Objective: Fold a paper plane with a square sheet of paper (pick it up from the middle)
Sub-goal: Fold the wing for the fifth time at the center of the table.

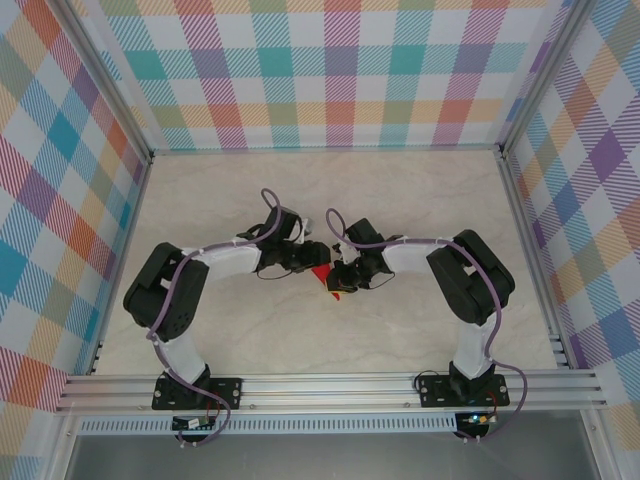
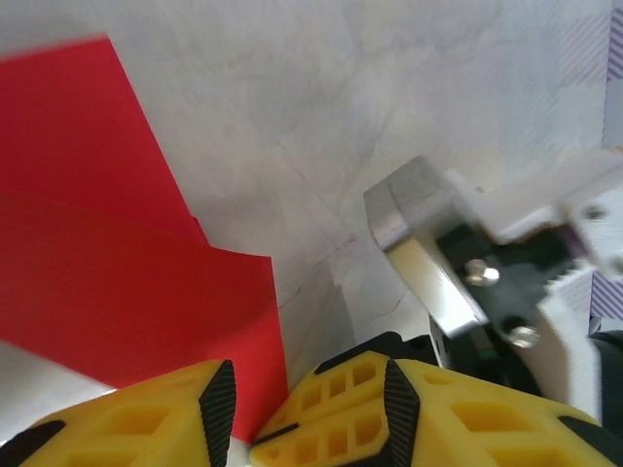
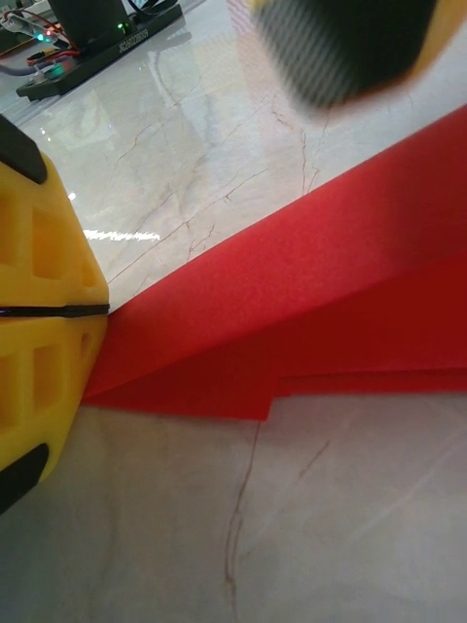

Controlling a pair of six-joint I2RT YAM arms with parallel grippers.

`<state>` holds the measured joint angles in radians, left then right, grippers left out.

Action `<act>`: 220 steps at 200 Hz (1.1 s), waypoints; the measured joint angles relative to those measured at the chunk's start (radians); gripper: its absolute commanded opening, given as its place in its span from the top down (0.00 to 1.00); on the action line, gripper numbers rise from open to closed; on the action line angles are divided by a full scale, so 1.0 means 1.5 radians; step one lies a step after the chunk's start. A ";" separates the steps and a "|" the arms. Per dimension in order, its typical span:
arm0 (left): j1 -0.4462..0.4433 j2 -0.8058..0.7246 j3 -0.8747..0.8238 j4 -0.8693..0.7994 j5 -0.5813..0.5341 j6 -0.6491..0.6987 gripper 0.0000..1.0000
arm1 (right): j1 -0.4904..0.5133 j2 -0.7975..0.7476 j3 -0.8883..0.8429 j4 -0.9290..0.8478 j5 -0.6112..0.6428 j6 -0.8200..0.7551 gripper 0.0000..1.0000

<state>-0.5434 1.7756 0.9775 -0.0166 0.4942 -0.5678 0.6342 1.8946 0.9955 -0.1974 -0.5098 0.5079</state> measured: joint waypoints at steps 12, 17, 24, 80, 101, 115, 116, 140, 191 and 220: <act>-0.002 0.017 0.000 0.006 0.001 -0.006 0.55 | -0.002 0.002 0.003 -0.004 -0.003 0.000 0.92; -0.002 0.023 0.001 0.008 0.001 -0.009 0.55 | -0.002 0.002 0.003 -0.004 -0.005 0.000 0.92; -0.002 0.031 0.001 0.011 -0.002 -0.011 0.55 | -0.002 0.003 0.004 -0.006 -0.005 0.000 0.92; 0.001 0.061 0.014 0.004 -0.022 -0.013 0.58 | -0.004 0.007 0.009 -0.014 -0.010 0.000 0.92; 0.004 0.061 0.015 0.001 -0.022 -0.013 0.58 | -0.004 0.008 0.010 -0.015 -0.010 0.000 0.92; 0.011 0.062 0.017 -0.005 -0.024 -0.013 0.58 | -0.004 0.008 0.010 -0.016 -0.009 0.000 0.92; 0.012 0.062 0.018 -0.005 -0.024 -0.013 0.58 | -0.004 0.008 0.010 -0.016 -0.009 0.000 0.92; 0.037 0.068 0.033 -0.022 -0.029 -0.010 0.58 | -0.004 0.008 0.010 -0.016 -0.008 0.000 0.92; 0.076 0.090 0.075 -0.060 -0.034 0.008 0.59 | -0.004 0.008 0.009 -0.016 -0.008 0.000 0.93; 0.094 0.106 0.102 -0.085 -0.039 0.021 0.59 | -0.004 0.008 0.008 -0.016 -0.007 0.000 0.93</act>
<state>-0.4019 1.9350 1.1309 -0.1444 0.4355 -0.5362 0.6281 1.9060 1.0073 -0.2214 -0.5209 0.5076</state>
